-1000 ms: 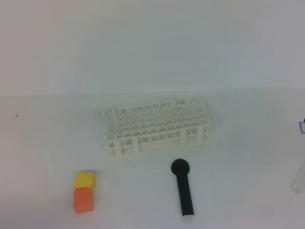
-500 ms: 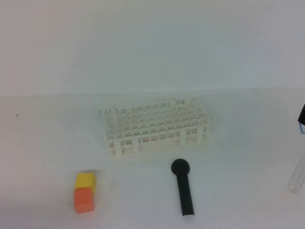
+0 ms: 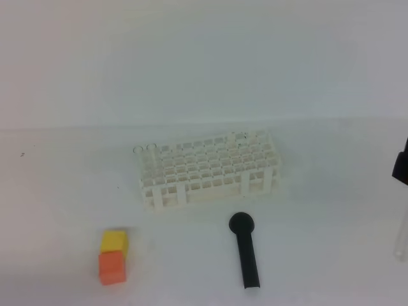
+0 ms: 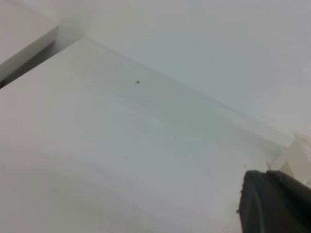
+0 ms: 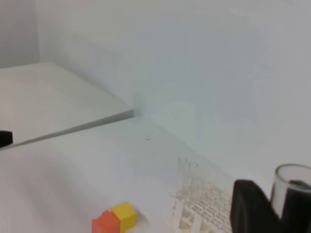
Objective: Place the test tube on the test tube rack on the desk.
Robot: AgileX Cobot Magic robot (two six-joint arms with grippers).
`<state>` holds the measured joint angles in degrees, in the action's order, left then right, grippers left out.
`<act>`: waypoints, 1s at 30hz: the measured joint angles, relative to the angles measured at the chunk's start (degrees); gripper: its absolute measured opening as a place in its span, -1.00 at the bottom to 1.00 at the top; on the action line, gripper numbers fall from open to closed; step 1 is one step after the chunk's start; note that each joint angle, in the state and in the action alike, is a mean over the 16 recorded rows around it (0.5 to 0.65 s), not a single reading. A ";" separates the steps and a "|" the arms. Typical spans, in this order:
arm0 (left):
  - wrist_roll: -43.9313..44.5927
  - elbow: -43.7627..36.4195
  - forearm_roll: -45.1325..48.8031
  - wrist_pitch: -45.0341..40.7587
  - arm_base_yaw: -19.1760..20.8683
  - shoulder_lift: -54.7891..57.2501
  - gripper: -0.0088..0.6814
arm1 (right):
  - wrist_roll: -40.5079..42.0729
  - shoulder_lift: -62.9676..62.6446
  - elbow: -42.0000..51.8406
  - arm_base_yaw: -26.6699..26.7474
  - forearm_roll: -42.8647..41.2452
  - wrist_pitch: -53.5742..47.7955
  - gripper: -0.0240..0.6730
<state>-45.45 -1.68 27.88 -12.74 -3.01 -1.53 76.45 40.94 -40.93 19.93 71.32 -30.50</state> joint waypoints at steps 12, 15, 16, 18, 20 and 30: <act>13.10 -0.13 -11.07 -0.92 7.19 0.00 -0.98 | -1.04 0.00 0.00 0.00 -9.11 -1.20 -0.59; 17.95 -0.25 -14.84 -2.12 9.28 0.00 -0.98 | -4.56 0.00 0.08 0.00 -15.30 0.28 -0.59; 19.53 -0.15 -16.08 -2.59 9.87 0.00 -0.98 | -6.54 0.00 0.17 0.00 -17.84 1.19 -0.59; 22.31 -0.16 -18.31 -3.41 10.69 0.00 -0.98 | -11.85 0.00 0.47 0.00 -23.39 3.55 -0.59; 24.81 -0.17 -19.60 -4.17 10.97 0.00 -0.98 | -18.56 0.01 0.97 0.00 -29.50 6.63 -0.59; 27.25 -0.08 -20.02 -6.34 9.79 0.00 -0.98 | -60.97 2.81 6.88 0.00 -62.15 30.30 -0.59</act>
<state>-18.20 -1.77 7.86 -19.08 6.78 -1.53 15.49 43.75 -34.06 19.93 9.17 -0.20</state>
